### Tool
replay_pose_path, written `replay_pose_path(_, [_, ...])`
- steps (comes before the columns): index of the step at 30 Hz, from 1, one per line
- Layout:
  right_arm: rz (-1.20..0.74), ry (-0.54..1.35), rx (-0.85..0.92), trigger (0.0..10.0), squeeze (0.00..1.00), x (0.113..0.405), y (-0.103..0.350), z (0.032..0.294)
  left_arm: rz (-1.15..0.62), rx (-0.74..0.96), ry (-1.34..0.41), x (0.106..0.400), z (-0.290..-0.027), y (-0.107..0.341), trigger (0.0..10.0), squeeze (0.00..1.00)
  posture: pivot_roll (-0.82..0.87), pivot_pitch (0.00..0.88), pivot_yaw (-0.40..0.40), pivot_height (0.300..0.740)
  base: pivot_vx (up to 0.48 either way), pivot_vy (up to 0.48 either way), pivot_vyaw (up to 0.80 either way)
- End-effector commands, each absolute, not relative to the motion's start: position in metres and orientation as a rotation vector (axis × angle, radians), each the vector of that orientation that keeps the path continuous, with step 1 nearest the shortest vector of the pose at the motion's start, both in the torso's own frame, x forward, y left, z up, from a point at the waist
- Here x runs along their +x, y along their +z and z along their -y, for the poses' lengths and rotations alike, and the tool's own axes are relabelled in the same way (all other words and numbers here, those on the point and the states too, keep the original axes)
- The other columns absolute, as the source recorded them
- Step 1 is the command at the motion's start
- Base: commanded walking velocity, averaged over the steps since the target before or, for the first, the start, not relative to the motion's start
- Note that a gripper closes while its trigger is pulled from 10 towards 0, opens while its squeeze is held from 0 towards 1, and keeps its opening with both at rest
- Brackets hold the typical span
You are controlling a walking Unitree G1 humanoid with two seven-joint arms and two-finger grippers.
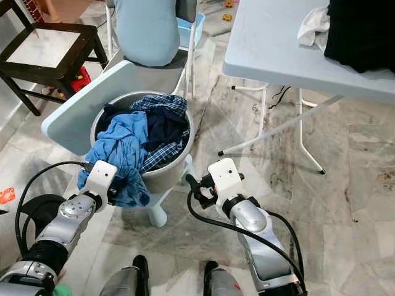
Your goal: Hang hanger
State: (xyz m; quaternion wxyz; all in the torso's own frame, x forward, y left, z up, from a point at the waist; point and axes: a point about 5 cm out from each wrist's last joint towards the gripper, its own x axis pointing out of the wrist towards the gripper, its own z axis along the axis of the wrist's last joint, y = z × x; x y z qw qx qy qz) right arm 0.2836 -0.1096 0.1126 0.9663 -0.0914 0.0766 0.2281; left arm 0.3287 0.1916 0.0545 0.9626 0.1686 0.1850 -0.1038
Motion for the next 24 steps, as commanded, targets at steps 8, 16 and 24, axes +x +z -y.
replay_pose_path(8, [-0.156,0.490,-0.175,10.0,0.00,0.279,0.112,0.106,-0.338,0.293,-0.192,0.327,-0.187,0.055,0.0,0.00,-0.06,0.319,-0.042,0.740,0.000,0.000,0.00])
replay_pose_path(16, [-0.157,0.605,-0.156,10.0,0.00,0.276,0.113,0.099,-0.277,0.278,-0.194,0.339,-0.188,0.072,0.0,0.00,-0.05,0.309,-0.043,0.740,0.000,0.000,0.00])
replay_pose_path(24, [-0.195,0.668,-0.207,10.0,0.00,0.271,0.106,0.101,-0.261,0.226,-0.188,0.339,-0.190,0.084,0.0,0.00,-0.05,0.301,-0.034,0.740,0.000,0.000,0.00])
